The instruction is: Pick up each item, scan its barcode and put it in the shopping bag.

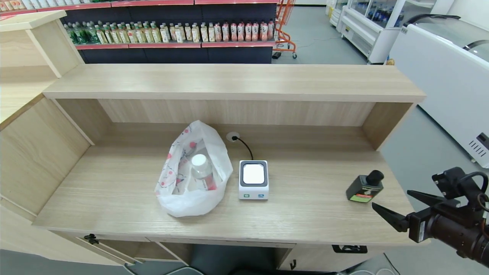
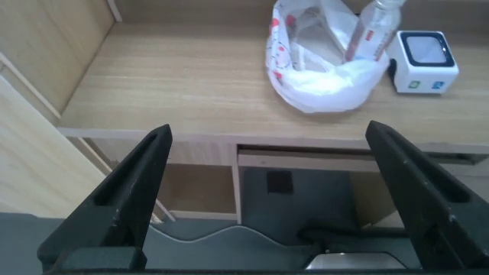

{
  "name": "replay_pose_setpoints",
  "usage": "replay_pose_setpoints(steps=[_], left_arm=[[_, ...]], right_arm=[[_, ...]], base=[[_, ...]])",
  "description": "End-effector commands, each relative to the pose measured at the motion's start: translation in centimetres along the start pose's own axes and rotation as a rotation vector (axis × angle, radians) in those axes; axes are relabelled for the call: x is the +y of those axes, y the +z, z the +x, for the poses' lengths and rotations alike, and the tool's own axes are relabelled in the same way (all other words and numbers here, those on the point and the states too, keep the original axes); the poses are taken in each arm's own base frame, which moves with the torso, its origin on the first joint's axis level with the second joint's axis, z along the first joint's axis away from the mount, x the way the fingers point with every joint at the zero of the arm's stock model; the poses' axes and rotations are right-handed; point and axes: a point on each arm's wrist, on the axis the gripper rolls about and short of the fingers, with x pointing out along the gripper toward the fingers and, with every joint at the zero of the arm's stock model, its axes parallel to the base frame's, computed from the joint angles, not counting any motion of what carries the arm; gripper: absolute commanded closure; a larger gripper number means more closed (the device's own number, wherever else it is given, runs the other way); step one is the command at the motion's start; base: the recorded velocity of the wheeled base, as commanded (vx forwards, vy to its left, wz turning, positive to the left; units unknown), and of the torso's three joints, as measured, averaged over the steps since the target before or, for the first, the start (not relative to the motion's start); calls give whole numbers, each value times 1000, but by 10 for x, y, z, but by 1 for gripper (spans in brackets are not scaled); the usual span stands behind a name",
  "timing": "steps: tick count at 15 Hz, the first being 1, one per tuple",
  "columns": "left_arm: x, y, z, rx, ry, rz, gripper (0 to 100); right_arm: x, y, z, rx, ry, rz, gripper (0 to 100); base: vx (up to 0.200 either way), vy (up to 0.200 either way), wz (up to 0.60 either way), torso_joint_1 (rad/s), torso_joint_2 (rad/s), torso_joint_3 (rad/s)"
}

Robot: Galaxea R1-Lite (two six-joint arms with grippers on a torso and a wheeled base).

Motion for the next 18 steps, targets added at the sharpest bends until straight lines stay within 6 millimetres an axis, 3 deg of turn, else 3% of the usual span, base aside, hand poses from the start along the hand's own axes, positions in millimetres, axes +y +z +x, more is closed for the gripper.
replay_pose_setpoints(steps=[1,4,10,14,16,18], left_arm=[[0,0,0,0,0,-2,0],[0,0,0,0,-1,2,0],[0,0,0,0,-1,4,0],[0,0,0,0,-1,-1,0],[0,0,0,0,-1,1,0],[0,0,0,0,-1,-1,0]], right_arm=[[-12,-8,-1,50,-66,-44,0],[-29,-16,6,106,-134,-95,0],[-46,-26,18,195,-213,-224,0],[-59,-16,55,154,-187,-263,0],[-56,-6,86,56,-34,-274,0],[-50,-7,109,34,73,-279,0]], base=[[0,0,0,0,0,0],[0,0,0,0,0,0],[0,-200,0,3,4,1],[0,0,0,0,0,0],[0,0,0,0,0,0],[0,0,0,0,0,0]])
